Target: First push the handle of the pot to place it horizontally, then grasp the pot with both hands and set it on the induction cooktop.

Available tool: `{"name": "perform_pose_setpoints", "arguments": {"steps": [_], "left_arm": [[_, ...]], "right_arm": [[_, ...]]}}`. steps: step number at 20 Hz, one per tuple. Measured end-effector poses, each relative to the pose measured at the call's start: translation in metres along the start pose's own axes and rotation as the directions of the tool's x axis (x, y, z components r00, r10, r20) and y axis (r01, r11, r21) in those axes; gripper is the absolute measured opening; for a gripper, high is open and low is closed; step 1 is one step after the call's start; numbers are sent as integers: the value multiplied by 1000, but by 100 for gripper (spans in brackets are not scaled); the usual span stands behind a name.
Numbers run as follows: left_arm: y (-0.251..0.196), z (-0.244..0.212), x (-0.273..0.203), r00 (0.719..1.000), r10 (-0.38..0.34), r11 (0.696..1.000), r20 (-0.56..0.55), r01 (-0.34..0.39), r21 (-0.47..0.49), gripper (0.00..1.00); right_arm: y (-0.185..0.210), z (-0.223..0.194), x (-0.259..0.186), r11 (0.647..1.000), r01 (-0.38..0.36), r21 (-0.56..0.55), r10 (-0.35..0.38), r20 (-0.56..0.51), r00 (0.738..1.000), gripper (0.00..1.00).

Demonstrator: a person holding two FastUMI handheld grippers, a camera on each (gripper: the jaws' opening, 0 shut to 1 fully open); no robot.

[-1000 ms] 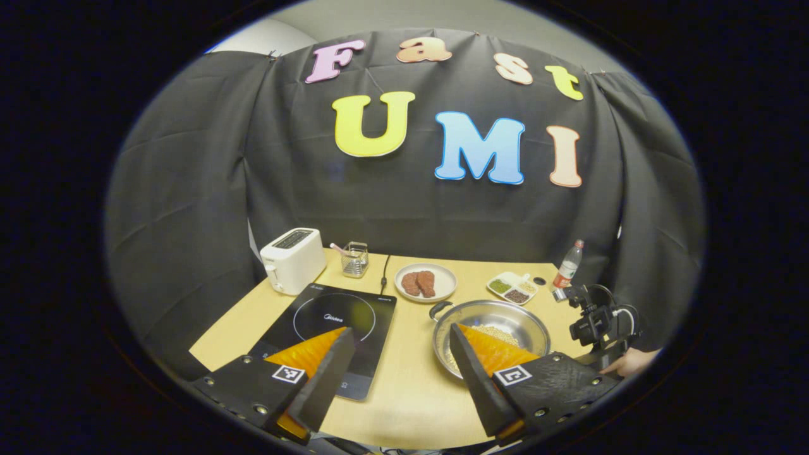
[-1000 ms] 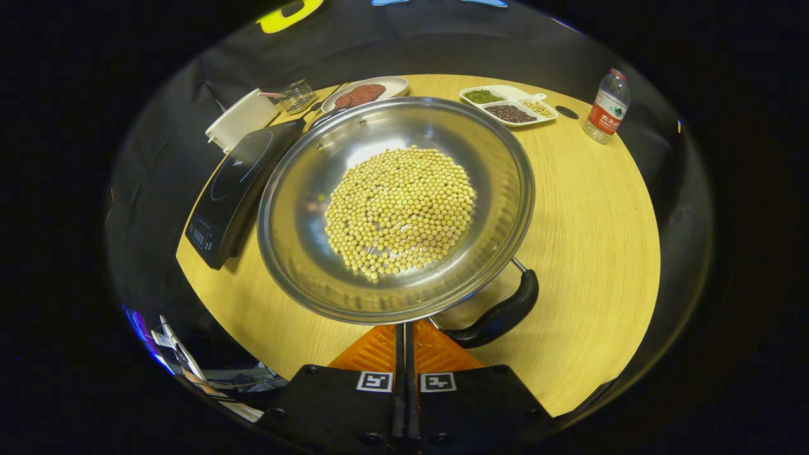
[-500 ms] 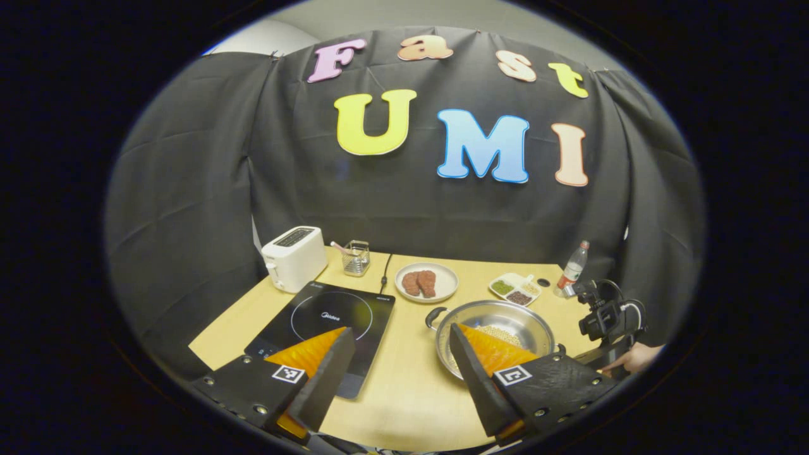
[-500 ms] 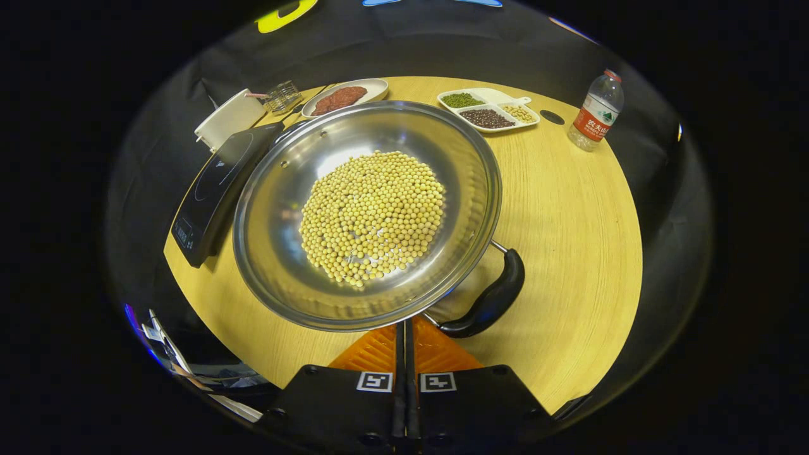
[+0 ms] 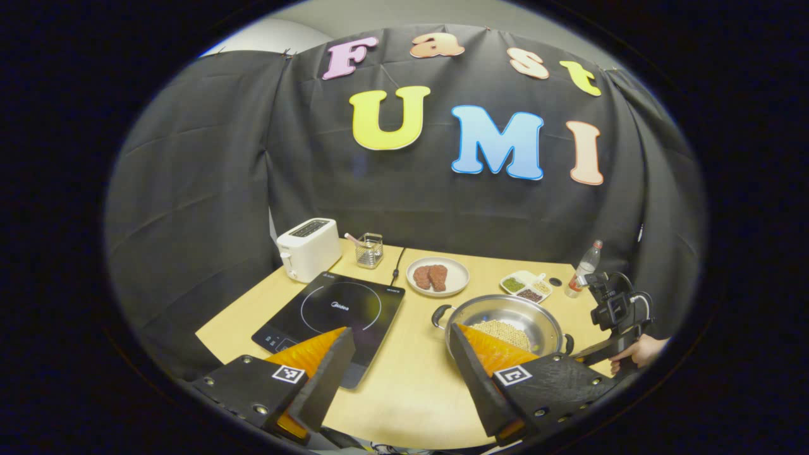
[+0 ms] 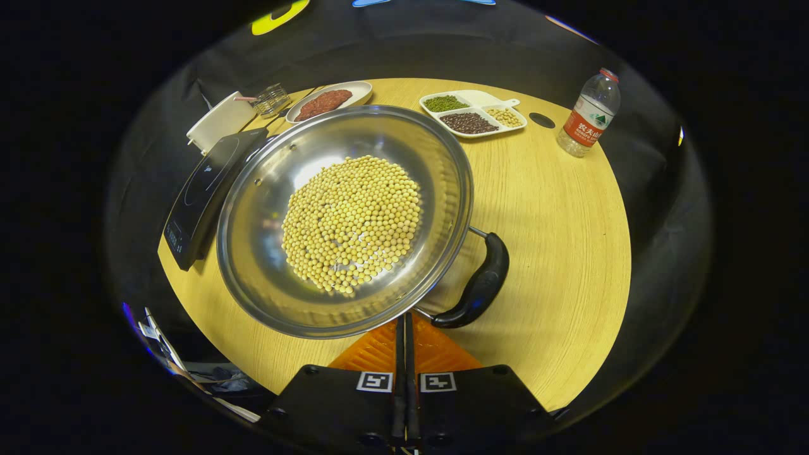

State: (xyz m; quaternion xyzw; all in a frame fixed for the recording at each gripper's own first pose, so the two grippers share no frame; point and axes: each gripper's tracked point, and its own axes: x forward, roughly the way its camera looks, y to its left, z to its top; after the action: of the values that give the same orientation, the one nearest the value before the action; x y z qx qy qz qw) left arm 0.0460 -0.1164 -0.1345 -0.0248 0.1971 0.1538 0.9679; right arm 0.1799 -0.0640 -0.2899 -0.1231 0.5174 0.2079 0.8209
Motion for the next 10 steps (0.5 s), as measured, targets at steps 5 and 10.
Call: {"name": "perform_pose_setpoints", "arguments": {"steps": [5,10], "left_arm": [[-13,-8,-3,1000,9,1000,-11,-9,-19,92],[-30,-17,4,999,-6,1000,-33,6,14,92]], "right_arm": [[-18,11,1,999,7,47,-9,34,999,2],[-31,22,2,993,7,120,-17,77,997,2]]}}
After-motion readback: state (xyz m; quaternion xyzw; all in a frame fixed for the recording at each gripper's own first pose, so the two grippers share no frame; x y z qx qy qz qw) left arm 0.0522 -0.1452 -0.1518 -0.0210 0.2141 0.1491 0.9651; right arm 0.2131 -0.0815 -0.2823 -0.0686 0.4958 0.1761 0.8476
